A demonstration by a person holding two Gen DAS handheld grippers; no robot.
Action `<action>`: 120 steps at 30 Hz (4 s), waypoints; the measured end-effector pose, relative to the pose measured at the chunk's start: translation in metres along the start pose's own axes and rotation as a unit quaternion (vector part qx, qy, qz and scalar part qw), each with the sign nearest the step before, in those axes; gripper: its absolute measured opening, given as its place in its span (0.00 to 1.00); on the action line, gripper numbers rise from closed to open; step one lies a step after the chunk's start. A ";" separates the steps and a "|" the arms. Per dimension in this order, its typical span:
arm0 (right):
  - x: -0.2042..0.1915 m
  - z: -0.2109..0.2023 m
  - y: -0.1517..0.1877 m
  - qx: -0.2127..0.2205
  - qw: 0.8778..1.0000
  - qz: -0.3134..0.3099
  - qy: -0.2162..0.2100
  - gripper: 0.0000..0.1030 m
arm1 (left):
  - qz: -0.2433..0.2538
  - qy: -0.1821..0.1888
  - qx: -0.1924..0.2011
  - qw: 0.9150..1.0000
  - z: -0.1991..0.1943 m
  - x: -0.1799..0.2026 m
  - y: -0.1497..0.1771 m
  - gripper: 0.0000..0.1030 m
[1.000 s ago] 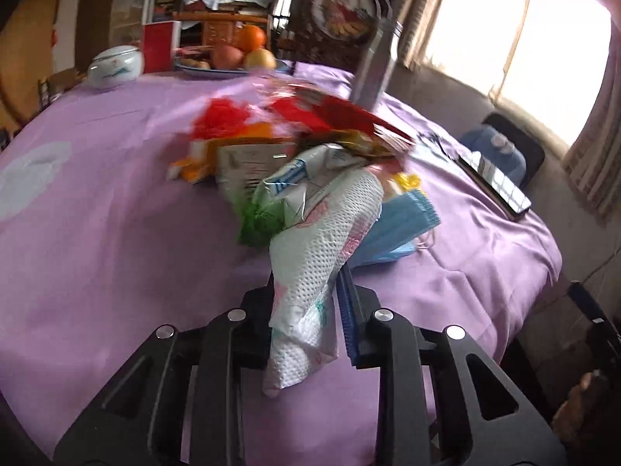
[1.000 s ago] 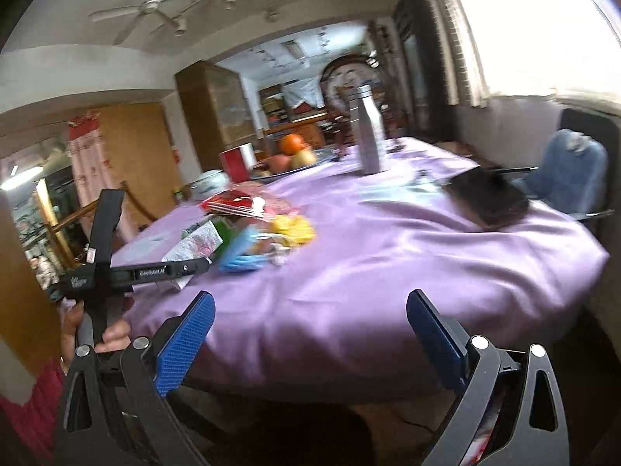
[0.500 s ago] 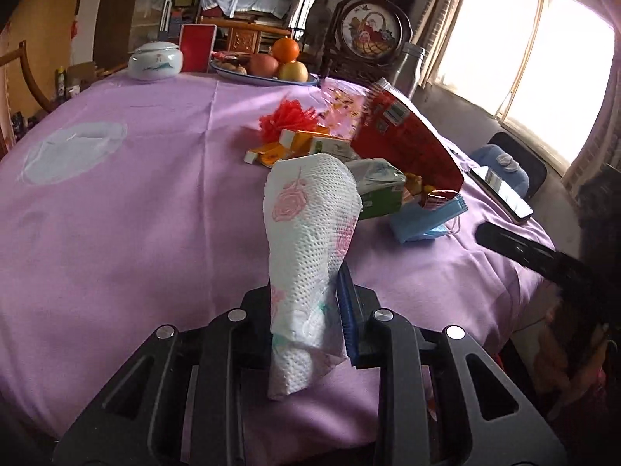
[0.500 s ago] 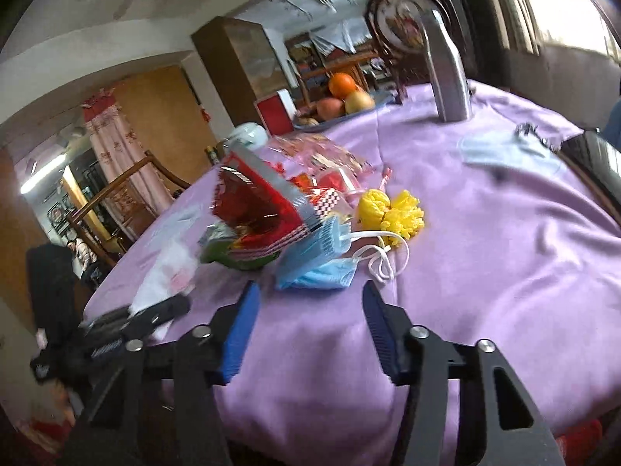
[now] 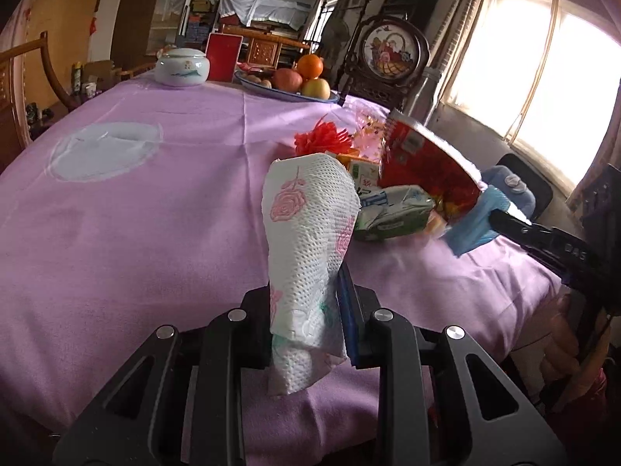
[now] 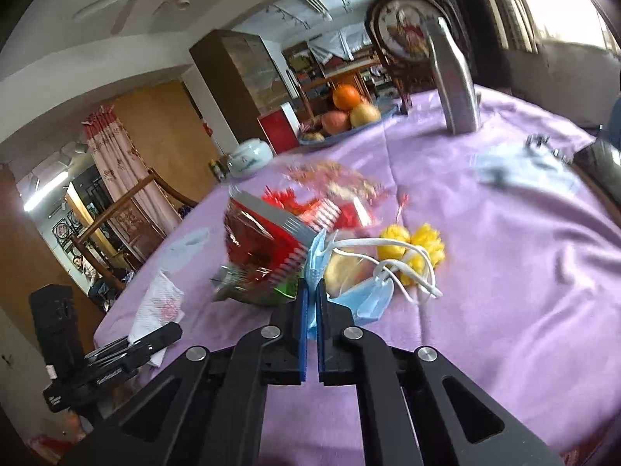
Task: Collect trash
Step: 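Grasp the white tissue with the left gripper while the right gripper grasps the blue mask, then carry tissue and mask to the red wastebasket and open both grippers, then return both tools to the table and grasp the red snack bag with the right gripper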
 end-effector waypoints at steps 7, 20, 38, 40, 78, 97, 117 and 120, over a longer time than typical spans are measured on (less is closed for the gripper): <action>0.018 -0.031 -0.005 0.028 1.000 0.014 0.001 0.04 | 0.011 0.003 0.004 1.000 -0.013 0.017 0.000 0.27; 0.042 -0.092 -0.001 0.071 0.997 0.033 0.001 0.04 | 0.045 0.026 0.008 0.999 -0.034 0.067 -0.006 0.28; 0.162 -0.207 0.062 0.118 0.982 0.113 0.096 0.04 | 0.147 0.110 -0.056 0.981 -0.008 0.203 0.045 0.27; 0.183 -0.219 0.078 0.114 0.978 0.126 0.120 0.04 | 0.160 0.121 -0.068 0.977 -0.002 0.218 0.053 0.27; 0.398 -0.309 0.258 0.087 0.882 0.323 0.331 0.55 | 0.401 0.228 -0.285 0.840 0.169 0.484 0.255 0.83; 0.328 -0.292 0.210 0.085 0.914 0.238 0.316 0.72 | 0.345 0.204 -0.210 0.892 0.123 0.440 0.192 0.88; 0.211 -0.250 0.147 0.076 0.954 0.131 0.259 0.93 | 0.201 0.094 -0.057 0.973 0.052 0.278 0.063 0.93; 0.191 -0.230 0.139 0.062 0.963 0.113 0.238 0.93 | 0.171 0.050 -0.034 0.983 0.042 0.223 0.039 0.93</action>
Point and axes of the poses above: each gripper's, at about its wrist camera, not at the fingertips, and z roughly the way its jaws point, x to its right, y to its underside, the point moved 7 cm from there along z, roughly the way its jaws point, and after that the axes turned 2 degrees about y, right-handed, at the moved point
